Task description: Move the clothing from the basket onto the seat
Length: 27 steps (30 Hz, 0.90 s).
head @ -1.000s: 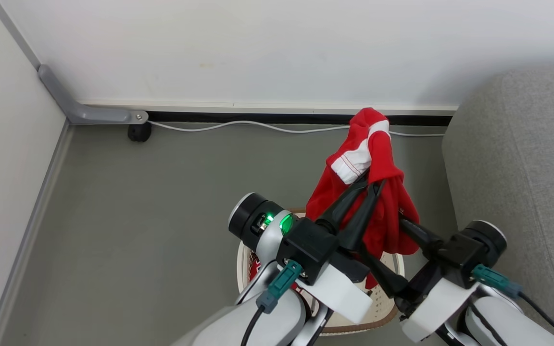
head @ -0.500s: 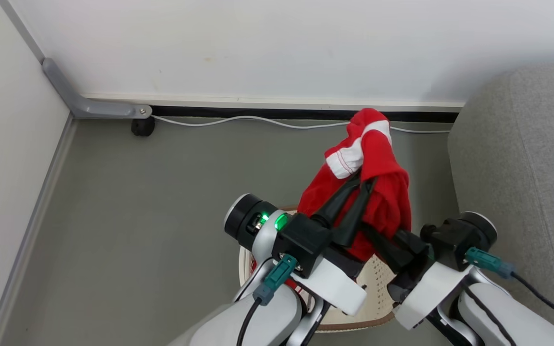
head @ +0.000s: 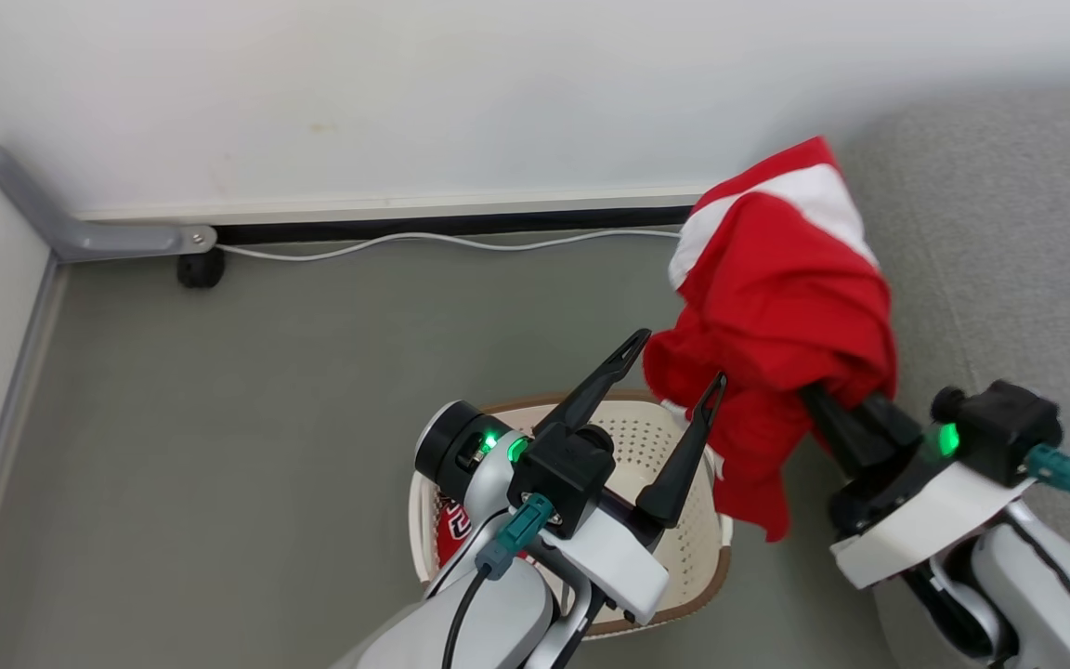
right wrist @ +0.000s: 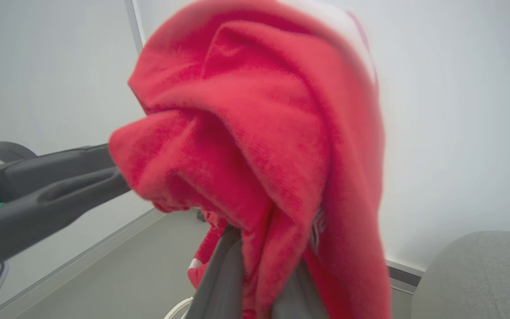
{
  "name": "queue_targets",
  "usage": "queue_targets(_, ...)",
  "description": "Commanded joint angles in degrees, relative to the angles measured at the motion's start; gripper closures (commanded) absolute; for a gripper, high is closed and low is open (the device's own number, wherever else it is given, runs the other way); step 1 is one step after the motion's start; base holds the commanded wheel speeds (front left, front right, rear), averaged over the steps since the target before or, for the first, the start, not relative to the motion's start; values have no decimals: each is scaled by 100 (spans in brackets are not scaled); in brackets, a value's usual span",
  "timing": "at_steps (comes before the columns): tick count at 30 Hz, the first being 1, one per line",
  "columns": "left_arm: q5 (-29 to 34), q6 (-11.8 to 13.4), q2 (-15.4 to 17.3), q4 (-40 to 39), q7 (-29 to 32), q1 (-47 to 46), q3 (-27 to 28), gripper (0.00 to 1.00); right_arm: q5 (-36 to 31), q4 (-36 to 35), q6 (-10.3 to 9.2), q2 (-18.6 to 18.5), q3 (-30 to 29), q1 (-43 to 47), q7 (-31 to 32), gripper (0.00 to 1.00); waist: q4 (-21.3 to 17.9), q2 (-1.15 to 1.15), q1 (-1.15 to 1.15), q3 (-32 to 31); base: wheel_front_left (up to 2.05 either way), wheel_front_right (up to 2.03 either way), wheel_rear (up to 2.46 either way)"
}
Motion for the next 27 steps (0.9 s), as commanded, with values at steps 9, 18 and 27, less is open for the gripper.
queue_targets(9, 184, -775, 11, 528, -34, -4, 142, 0, 164, -314, 23, -293, -718, 13, -34, 100, -838, 0, 0, -51, 0, 0, 0)
queue_targets(18, 294, -1270, 11, 879, -34, -24, 344, 0, 245, -300, 23, -370, -1216, 20, -34, 100, -1755, 0, 0, -111, 0, 0, 0)
queue_targets(27, 364, -1409, 11, 874, -34, 77, 649, 0, 196, -245, 23, -286, -1318, 72, -34, 100, -2684, 0, 0, -216, 0, 0, 0)
